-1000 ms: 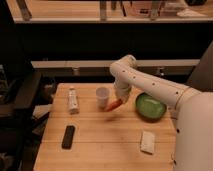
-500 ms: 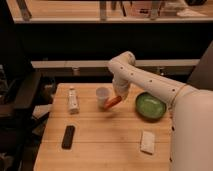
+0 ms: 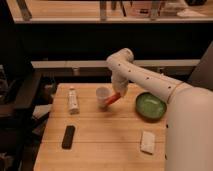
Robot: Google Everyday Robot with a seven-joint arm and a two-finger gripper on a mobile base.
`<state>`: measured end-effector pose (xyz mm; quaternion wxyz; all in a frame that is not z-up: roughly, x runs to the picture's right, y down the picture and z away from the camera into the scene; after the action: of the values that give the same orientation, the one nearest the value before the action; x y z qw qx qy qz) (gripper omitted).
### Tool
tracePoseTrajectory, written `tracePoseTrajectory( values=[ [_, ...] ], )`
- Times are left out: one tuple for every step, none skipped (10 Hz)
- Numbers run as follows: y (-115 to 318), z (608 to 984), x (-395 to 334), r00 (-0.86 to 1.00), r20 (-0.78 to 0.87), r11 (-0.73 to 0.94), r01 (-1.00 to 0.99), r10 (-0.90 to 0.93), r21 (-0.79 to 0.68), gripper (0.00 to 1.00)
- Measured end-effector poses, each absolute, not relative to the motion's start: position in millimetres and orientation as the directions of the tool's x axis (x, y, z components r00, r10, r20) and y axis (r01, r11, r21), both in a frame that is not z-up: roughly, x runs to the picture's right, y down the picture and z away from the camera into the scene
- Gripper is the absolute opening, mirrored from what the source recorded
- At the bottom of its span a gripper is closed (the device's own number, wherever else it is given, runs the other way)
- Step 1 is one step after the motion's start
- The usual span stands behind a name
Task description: Place the pepper in the ceramic cup
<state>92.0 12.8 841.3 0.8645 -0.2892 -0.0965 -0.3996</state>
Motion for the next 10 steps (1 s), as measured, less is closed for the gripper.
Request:
tracePoseTrajectory(
  values=[
    [11, 842, 91, 0.657, 0.399, 0.509, 0.751, -0.64, -0.421, 0.01],
    [9, 841, 90, 0.652, 0.399, 0.507, 0.755, -0.645, -0.416, 0.01],
    [5, 841, 89, 0.647, 0.396, 0.505, 0.759, -0.651, -0.411, 0.01],
    [3, 841, 90, 0.644, 0.394, 0.503, 0.762, -0.655, -0.408, 0.01],
    [1, 841, 90, 0.639, 0.392, 0.499, 0.766, -0.662, -0.406, 0.01],
    [0, 841, 91, 0.635, 0.39, 0.495, 0.769, -0.667, -0.405, 0.01],
    [-3, 841, 89, 0.628, 0.386, 0.491, 0.774, -0.676, -0.399, 0.01],
    [-6, 841, 87, 0.617, 0.383, 0.486, 0.783, -0.687, -0.389, 0.01],
    [-9, 841, 84, 0.607, 0.38, 0.48, 0.79, -0.698, -0.381, 0.01],
    [-11, 841, 82, 0.601, 0.378, 0.476, 0.795, -0.704, -0.376, 0.01]
  ],
)
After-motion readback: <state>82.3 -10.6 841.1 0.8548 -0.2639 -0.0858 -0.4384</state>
